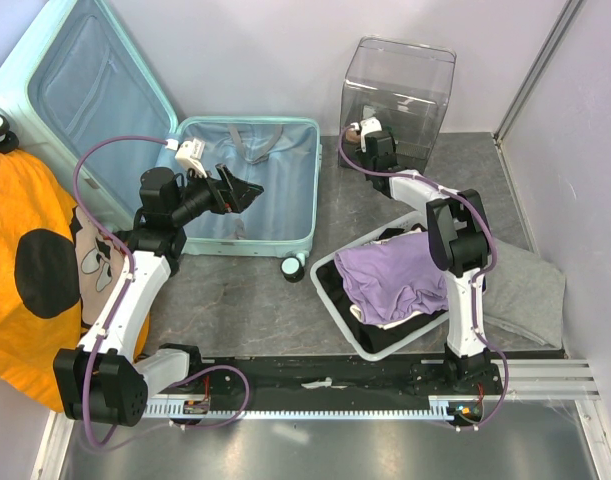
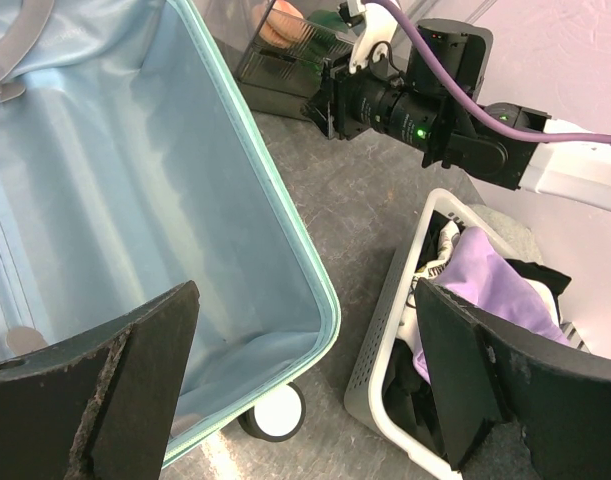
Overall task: Open, take out, and arrange the luggage
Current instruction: Close the drawer in the storage box.
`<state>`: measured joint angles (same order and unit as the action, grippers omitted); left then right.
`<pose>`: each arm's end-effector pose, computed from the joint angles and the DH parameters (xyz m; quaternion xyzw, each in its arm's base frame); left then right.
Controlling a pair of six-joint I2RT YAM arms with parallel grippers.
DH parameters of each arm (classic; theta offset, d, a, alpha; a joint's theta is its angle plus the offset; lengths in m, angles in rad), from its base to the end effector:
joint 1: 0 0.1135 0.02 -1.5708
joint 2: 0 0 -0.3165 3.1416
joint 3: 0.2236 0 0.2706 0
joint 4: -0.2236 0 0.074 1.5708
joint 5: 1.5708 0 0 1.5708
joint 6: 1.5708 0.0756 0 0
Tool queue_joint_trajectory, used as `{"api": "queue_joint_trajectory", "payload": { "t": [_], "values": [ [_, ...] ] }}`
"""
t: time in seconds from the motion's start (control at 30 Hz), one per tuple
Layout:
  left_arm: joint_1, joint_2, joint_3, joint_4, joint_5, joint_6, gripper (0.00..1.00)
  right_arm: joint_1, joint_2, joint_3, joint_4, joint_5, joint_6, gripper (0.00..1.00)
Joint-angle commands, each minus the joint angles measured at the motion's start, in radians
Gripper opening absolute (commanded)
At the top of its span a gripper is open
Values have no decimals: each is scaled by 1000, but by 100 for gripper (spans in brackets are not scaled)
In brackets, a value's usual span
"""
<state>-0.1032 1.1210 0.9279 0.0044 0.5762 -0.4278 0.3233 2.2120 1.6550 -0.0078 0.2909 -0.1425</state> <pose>0.2820 -0.0706 0.3810 0.0593 0.7584 -0.3716 0.5322 0.5651 0.1665 0.2002 -0.1321 0.8596 -0.0834 0.4865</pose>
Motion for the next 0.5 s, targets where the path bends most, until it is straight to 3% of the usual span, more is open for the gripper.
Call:
{"api": "queue_joint_trajectory", "payload": {
  "t": [0.0,0.47],
  "values": [
    [0,-15,29,16,-15,37,95,-12,11,40,100,56,-54,40],
    [0,-23,31,9,-29,49,95,-27,26,32,209,126,-137,47]
  ]
}}
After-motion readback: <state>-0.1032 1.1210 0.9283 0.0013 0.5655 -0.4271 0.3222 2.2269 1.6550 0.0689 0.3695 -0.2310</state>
